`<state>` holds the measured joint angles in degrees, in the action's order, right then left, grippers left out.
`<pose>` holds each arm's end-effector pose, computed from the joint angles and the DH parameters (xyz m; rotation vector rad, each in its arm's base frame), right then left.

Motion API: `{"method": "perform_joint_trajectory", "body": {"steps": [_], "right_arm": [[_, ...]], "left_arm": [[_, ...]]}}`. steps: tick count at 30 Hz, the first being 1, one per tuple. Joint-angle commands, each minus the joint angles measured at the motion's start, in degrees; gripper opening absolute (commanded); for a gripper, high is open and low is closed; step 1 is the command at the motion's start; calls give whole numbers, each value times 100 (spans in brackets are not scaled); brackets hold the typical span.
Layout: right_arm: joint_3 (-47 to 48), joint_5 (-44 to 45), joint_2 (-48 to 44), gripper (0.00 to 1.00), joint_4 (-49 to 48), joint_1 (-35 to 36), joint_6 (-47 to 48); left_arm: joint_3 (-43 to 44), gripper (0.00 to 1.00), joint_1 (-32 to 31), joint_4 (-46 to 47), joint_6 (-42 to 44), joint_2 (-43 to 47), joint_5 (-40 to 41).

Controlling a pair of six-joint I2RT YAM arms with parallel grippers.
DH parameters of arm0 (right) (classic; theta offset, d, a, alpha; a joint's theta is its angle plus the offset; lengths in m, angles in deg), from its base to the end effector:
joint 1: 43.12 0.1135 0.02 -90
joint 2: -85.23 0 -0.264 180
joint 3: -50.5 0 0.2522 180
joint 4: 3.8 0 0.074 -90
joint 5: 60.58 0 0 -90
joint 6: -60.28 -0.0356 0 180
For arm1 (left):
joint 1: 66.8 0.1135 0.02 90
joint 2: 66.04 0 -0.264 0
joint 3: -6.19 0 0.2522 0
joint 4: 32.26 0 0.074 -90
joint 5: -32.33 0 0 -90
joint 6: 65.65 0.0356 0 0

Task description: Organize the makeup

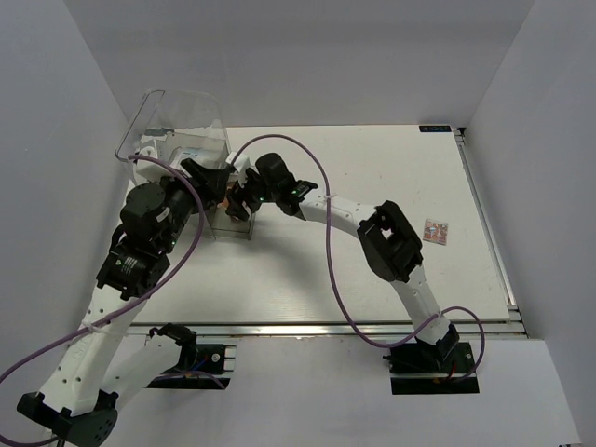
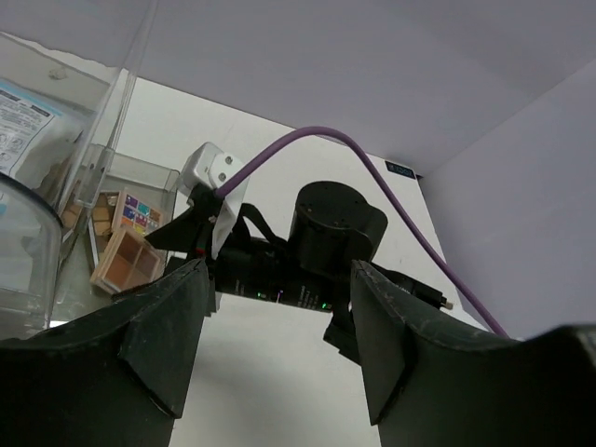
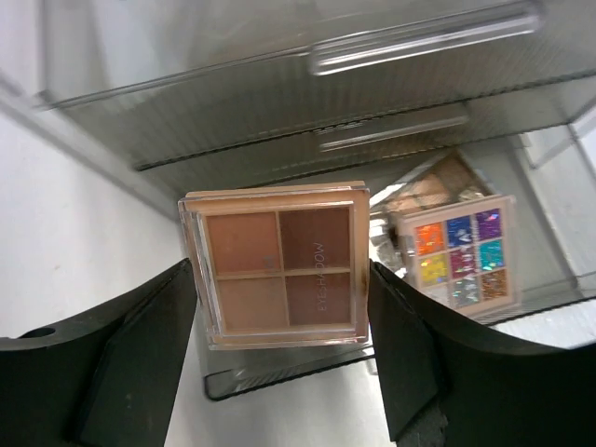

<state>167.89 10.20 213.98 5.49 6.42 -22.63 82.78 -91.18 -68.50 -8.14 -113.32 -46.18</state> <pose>0.3371 0.4133 0.2318 -1.1458 1.6366 0.8101 0.1568 -0.0633 0.4178 -0.2738 1.7004 -0.5718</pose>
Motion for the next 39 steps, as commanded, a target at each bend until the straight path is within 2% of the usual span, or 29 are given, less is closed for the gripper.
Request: {"method": "perform_joint_trajectory", "body": {"steps": [1, 2, 3, 5, 6, 9, 10, 11, 18, 20, 22, 27, 29, 35, 39], "right_arm": [[482, 393, 62, 12, -353, 30, -77], [482, 437, 124, 17, -335, 30, -24], [413, 454, 142, 30, -318, 30, 28], [307, 463, 151, 43, -300, 29, 204], [254, 446, 151, 55, -265, 30, 257], [157, 253, 124, 74, -54, 30, 485], [131, 183, 98, 86, -2, 30, 538], [96, 147, 63, 89, 34, 30, 574], [-10, 41, -288, 89, 436, 12, 741], [8, 85, -551, 89, 736, -40, 951], [-386, 156, -1087, 89, 711, -207, 1031], [-2124, -108, -2327, 89, 639, -1364, 513], [-2390, 409, -2652, 89, 1499, -1691, 312], [-3892, 1998, -3672, 81, 3028, -3395, -427], [-4509, 2230, -4181, 81, 3356, -4310, -839]], "left_arm": [[-95, 72, -14, -195, -47, 88, 152], [-113, 72, -5, -195, -47, 71, 152], [-113, 73, -5, -187, -47, 71, 161], [-113, 73, -5, -169, -29, 18, 143], [-95, 73, -14, -152, -21, 0, 135], [-86, 74, -5, -90, 6, -114, 82], [-78, 74, -5, -73, 15, -140, 64], [-86, 74, -5, -11, 15, -158, 56], [-201, 74, -14, 209, -29, -272, -50], [-236, 74, -5, 244, -38, -263, -67], [-280, 74, -5, 279, -47, -228, -68], [-639, 74, -5, 595, -108, -114, -146], [-745, 74, -14, 762, -152, -123, -234], [-1053, 74, -5, 1105, -179, -289, -463], [-1106, 74, -5, 1263, -179, -465, -612]]}}
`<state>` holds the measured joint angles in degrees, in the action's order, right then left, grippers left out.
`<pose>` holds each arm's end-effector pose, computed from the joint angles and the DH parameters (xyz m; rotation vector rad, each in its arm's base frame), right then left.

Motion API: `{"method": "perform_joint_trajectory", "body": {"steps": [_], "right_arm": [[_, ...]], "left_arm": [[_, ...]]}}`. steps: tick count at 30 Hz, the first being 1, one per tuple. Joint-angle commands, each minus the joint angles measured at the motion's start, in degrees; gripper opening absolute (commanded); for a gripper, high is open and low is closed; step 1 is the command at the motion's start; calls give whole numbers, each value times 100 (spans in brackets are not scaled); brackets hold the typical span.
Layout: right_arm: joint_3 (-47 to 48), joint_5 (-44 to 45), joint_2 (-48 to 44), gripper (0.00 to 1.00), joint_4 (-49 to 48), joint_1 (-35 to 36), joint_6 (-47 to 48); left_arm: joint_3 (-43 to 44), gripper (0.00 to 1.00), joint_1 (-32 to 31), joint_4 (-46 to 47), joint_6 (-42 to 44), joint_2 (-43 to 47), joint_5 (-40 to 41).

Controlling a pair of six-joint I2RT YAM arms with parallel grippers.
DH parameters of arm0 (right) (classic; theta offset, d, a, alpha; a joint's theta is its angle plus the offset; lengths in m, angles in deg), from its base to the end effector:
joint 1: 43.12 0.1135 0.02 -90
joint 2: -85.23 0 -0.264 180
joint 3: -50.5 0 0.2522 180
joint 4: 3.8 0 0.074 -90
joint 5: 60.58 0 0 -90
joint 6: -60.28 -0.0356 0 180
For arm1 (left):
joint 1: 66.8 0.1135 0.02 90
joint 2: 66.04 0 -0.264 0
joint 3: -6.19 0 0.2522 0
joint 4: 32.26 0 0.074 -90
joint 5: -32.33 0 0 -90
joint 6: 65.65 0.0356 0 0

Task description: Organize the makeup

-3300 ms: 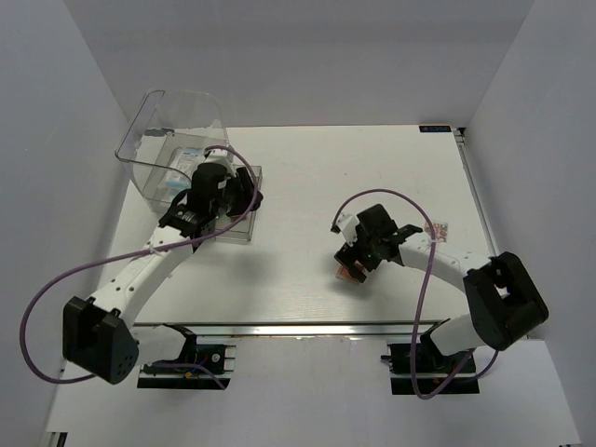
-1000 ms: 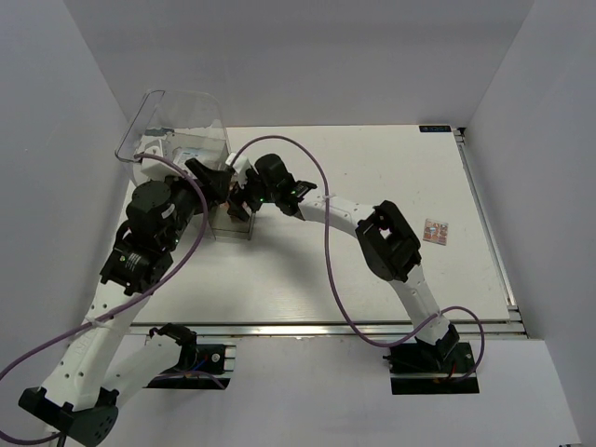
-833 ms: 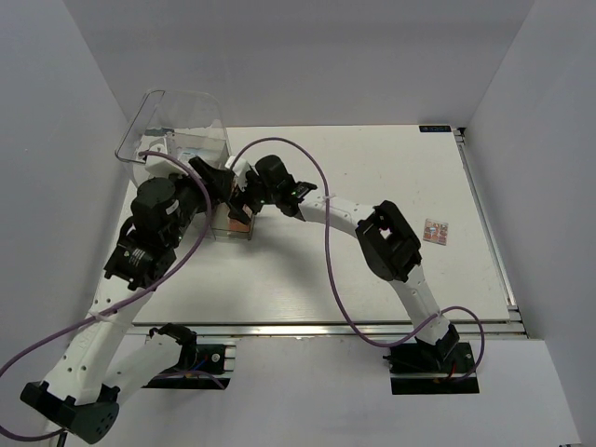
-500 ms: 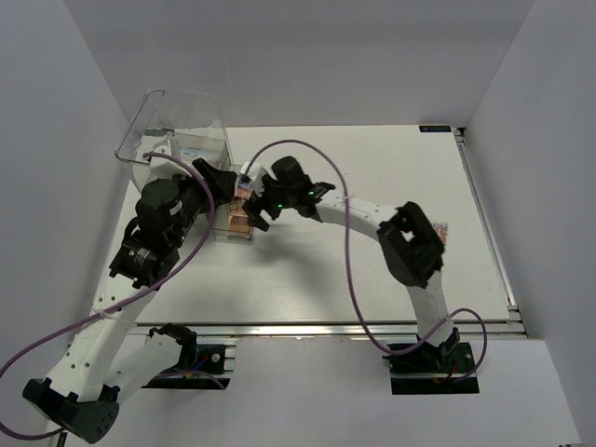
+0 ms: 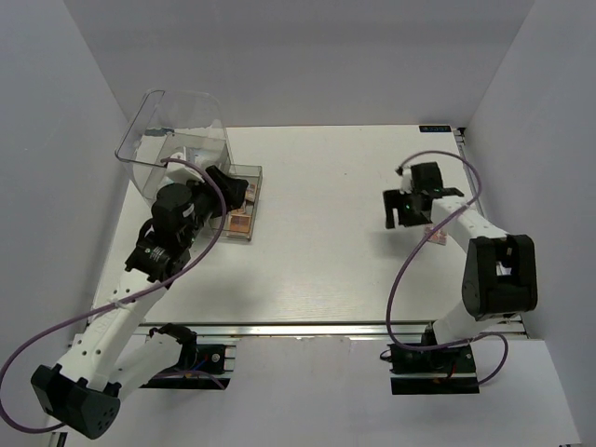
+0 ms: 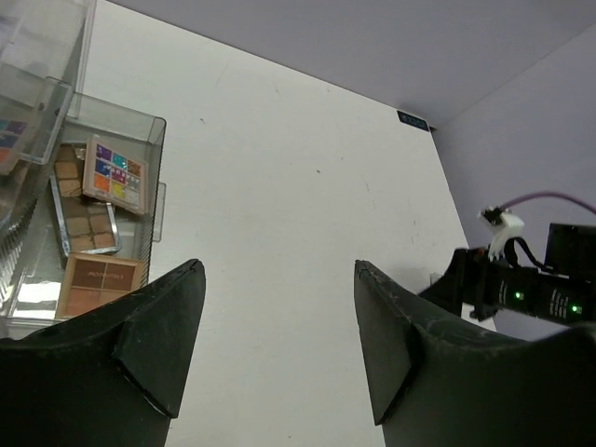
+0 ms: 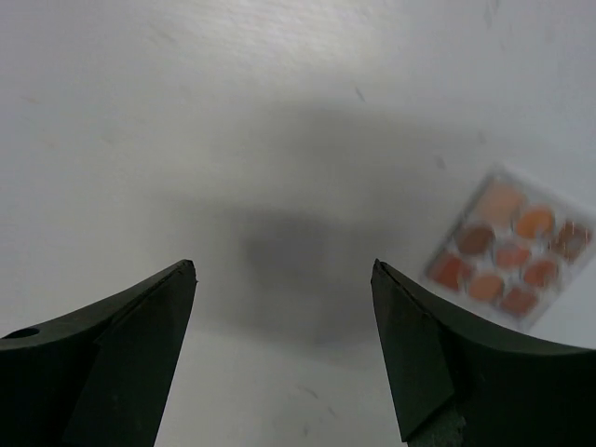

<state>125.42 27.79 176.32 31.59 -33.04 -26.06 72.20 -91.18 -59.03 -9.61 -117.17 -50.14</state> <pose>0.3300 0.0597 0.2214 -0.3079 2.4528 0.0834 0.1887 -0.0804 0.3613 -0.2483 1.8014 -0.6138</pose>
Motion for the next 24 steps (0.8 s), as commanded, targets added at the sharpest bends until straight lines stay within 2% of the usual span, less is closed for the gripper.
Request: {"method": "perform_joint_trajectory", "body": {"steps": [1, 5, 11, 24], "right_arm": [[-350, 514, -573, 81, 738, -506, -507], [-571, 953, -479, 82, 676, -1156, -489], [-264, 998, 268, 84, 562, -1694, -568], [405, 1025, 1376, 82, 43, -1773, -454]], "left_arm": [[-48, 74, -5, 361, -32, -116, -286], [-57, 74, -5, 502, -50, -257, -427], [-13, 74, -5, 581, -76, -397, -498], [-66, 75, -14, 440, -129, -248, -314]]}}
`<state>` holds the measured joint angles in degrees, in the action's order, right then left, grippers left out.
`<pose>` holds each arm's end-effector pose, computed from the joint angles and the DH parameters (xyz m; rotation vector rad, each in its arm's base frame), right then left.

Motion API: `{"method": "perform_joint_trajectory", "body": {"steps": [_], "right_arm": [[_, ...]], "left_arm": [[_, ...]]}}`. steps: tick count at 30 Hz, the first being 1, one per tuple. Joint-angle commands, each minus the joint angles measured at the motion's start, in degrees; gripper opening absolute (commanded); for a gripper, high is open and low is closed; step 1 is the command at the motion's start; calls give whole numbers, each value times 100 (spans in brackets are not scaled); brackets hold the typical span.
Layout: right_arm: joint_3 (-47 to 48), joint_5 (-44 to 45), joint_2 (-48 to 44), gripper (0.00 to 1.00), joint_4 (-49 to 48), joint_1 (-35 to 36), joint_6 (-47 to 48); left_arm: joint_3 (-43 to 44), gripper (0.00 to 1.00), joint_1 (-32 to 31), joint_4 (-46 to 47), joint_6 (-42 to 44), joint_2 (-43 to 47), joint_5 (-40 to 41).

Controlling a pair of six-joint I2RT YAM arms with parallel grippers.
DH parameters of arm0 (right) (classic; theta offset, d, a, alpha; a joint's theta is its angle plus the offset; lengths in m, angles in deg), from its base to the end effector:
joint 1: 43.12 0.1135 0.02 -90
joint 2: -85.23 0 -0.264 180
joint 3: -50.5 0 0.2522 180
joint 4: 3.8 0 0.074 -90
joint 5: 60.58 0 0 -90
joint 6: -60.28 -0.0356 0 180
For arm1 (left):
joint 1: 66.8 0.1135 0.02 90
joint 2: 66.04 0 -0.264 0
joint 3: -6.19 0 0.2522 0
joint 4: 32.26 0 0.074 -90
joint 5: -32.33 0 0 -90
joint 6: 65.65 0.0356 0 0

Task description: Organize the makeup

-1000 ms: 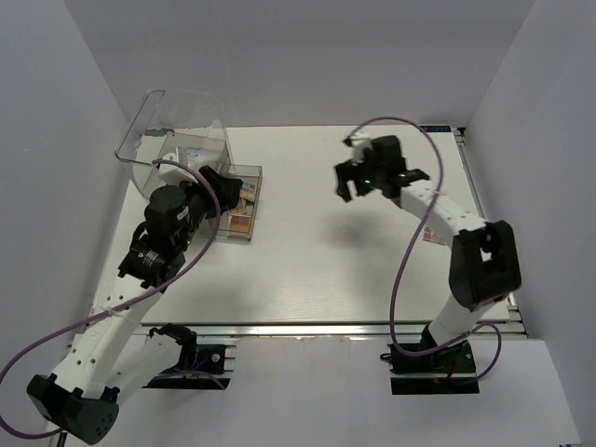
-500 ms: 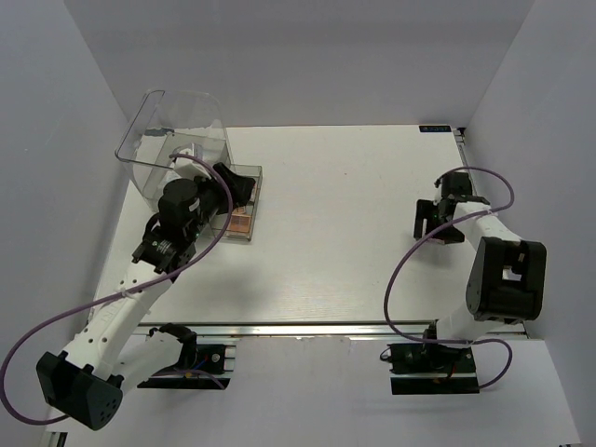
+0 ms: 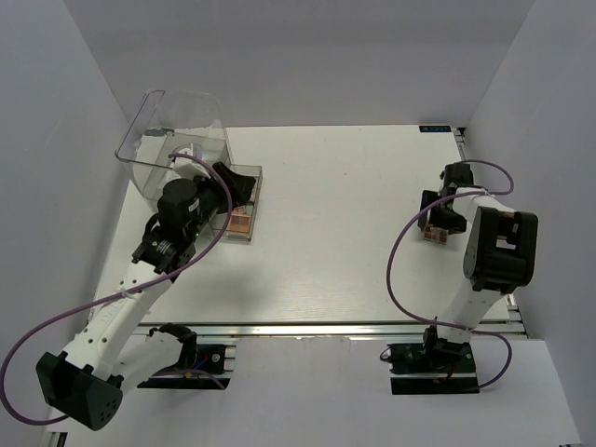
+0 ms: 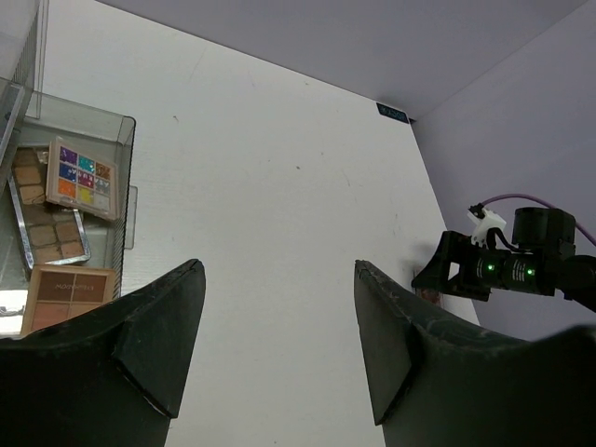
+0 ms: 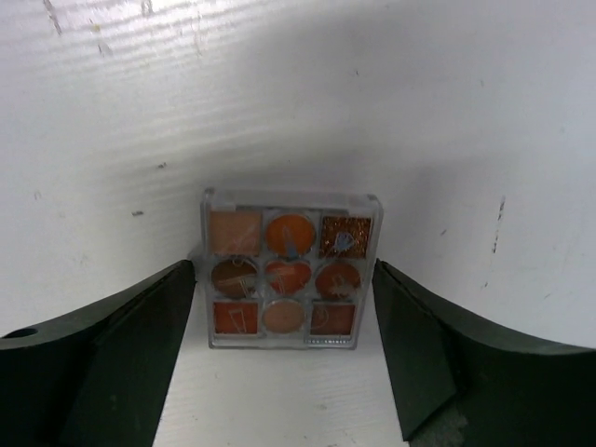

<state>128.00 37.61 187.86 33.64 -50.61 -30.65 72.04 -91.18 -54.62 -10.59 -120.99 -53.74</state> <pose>0.3527 -0.0515 0.1671 0.2419 2.6523 -0.2275 0.2045 -0.0900 0.3556 -0.2185 1.8091 -0.6827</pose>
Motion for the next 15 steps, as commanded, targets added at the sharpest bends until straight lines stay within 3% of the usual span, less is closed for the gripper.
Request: {"method": "perform_joint_trajectory", "body": {"steps": [1, 5, 11, 15], "right_arm": [[190, 17, 257, 79, -153, -16, -12], [173, -334, 231, 50, -57, -16, 58], [85, -1081, -14, 14, -91, 97, 444], [-20, -2177, -558, 5, -592, 895, 1225]], "left_arm": [[-24, 74, -5, -10, -31, 126, 47], [29, 74, -14, -54, 5, 82, 56], [64, 74, -5, -10, 66, 161, 21], [326, 74, -5, -132, 373, 293, 108]]}}
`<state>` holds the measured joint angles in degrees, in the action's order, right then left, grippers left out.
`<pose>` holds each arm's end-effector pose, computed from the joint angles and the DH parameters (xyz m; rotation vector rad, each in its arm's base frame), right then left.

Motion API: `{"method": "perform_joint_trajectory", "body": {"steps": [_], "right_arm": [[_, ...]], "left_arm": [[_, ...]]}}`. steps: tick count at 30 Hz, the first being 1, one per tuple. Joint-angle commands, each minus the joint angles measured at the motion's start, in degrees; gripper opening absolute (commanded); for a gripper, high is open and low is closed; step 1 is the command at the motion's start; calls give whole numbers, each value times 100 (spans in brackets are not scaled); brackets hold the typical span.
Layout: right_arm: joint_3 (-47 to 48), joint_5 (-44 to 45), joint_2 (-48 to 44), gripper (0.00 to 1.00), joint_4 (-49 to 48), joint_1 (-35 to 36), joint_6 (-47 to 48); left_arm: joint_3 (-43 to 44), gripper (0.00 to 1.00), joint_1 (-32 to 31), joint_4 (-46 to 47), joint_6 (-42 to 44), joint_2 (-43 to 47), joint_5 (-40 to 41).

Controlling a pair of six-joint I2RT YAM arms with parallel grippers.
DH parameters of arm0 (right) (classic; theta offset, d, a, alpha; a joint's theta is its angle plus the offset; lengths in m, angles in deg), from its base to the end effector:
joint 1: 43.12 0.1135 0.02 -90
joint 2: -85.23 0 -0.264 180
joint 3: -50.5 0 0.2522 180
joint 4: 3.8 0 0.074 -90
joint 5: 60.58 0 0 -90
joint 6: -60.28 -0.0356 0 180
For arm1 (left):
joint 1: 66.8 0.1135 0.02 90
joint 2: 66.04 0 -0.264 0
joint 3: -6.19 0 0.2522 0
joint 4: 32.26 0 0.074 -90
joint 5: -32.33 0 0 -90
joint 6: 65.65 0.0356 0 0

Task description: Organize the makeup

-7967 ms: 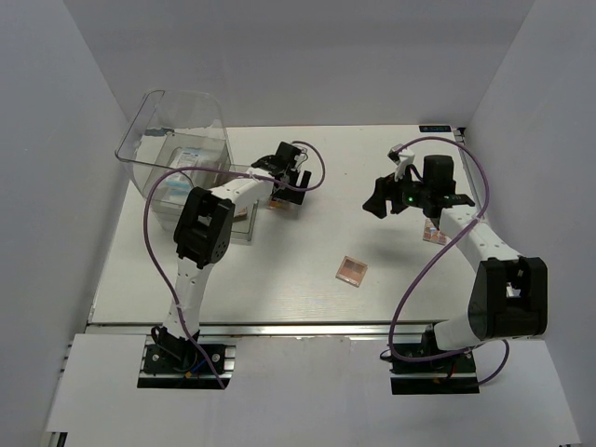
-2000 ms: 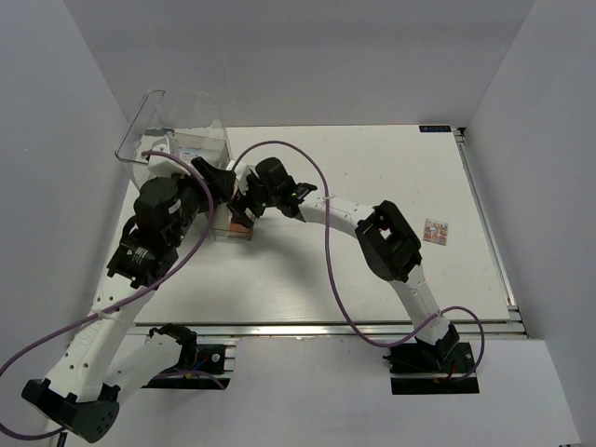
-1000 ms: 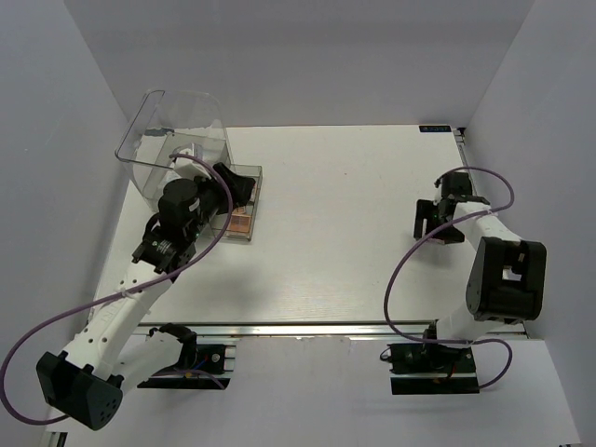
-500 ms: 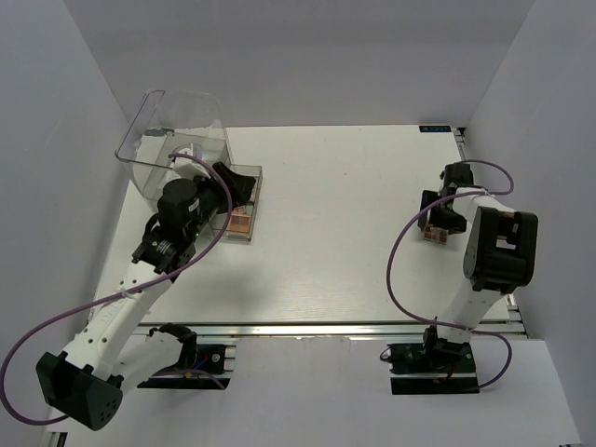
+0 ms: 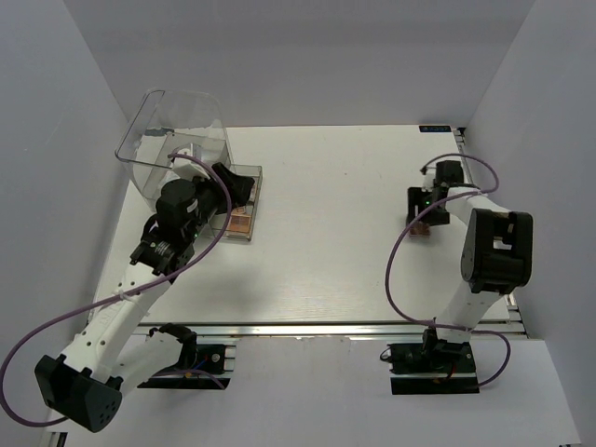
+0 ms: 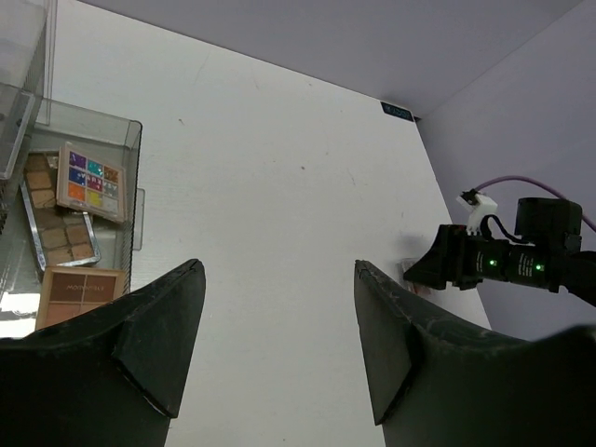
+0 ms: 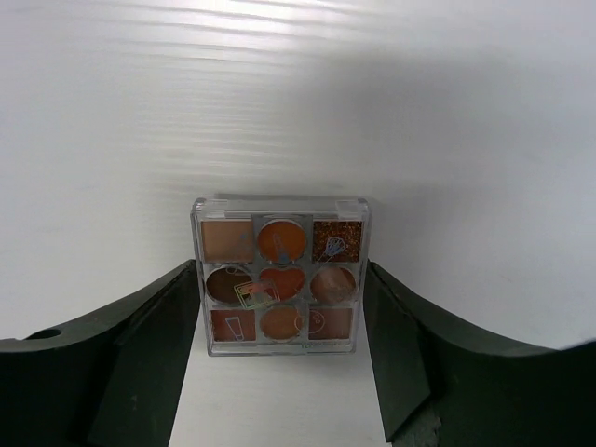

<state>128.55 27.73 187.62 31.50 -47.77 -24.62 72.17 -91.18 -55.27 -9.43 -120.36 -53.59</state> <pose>0.3607 -0.0283 0.1729 -0.0207 2.6111 -0.0218 0.2018 -0.0887 0.3574 -0.2017 1.8065 -0.6669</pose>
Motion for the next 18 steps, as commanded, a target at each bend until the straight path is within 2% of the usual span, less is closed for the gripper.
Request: {"method": "perform_joint_trajectory", "body": {"steps": [1, 5, 7, 10, 14, 18], "right_arm": [[-83, -1323, -605, 3, -492, 1153, 763], [241, -2009, -607, 0, -1071, 2466, 1019], [678, -1976, -317, 0, -1318, 3210, 984], [1434, -1835, 394, 0, -1512, 3959, 879], [3373, -1668, 1587, 0, -1434, 4515, 527], [4564, -1256, 2390, 0, -1582, 4850, 378]], "left_arm": [[375, 75, -5, -111, 310, 238, 119], [648, 75, -5, -313, 477, 256, 242], [718, 75, -5, -419, 486, 282, 348], [666, 75, -5, -507, 434, 449, 480], [657, 75, -14, -717, 355, 695, 638], [675, 75, -5, -990, 302, 932, 796]]}}
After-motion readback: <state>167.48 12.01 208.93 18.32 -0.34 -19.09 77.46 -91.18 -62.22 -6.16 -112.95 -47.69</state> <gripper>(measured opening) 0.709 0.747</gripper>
